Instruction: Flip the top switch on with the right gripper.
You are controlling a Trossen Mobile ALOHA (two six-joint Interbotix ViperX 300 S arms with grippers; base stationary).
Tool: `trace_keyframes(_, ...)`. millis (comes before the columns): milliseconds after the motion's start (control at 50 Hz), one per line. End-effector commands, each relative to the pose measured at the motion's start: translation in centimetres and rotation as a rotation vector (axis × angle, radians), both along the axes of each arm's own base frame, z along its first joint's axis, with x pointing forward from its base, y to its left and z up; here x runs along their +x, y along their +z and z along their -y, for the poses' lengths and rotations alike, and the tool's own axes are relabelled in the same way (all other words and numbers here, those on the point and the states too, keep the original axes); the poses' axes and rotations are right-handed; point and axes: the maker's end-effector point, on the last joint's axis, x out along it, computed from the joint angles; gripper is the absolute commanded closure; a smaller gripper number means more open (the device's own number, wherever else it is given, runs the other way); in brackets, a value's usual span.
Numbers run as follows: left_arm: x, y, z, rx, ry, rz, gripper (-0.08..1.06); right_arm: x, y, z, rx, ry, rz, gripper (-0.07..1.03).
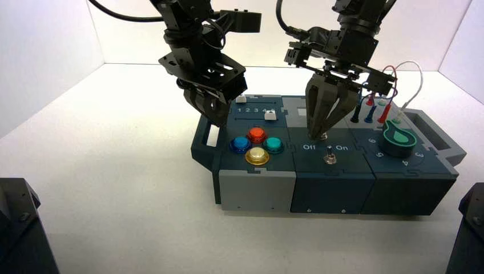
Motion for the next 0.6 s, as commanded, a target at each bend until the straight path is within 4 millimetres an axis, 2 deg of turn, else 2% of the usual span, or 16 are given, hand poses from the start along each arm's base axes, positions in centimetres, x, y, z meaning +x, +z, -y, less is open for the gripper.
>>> trace_keyframes(20,-1.0,-1.7,-0.9,0.049,-0.014,-0.043,1.01,0.5,0.6,-0.1,0.003,0.004,0.019,0.99)
trace_keyframes(280,-1.1,-1.7,-0.9,0.05,-0.018,-0.042,1.01,0.6,0.3,0.6,-0.032,0.006,0.013,0.99)
trace_keyframes(600,-1.1,-1.7,-0.9,0.051,-0.021,-0.043,1.01,1.4,0.2,3.1,-0.089,-0.033,-0.012,0.99)
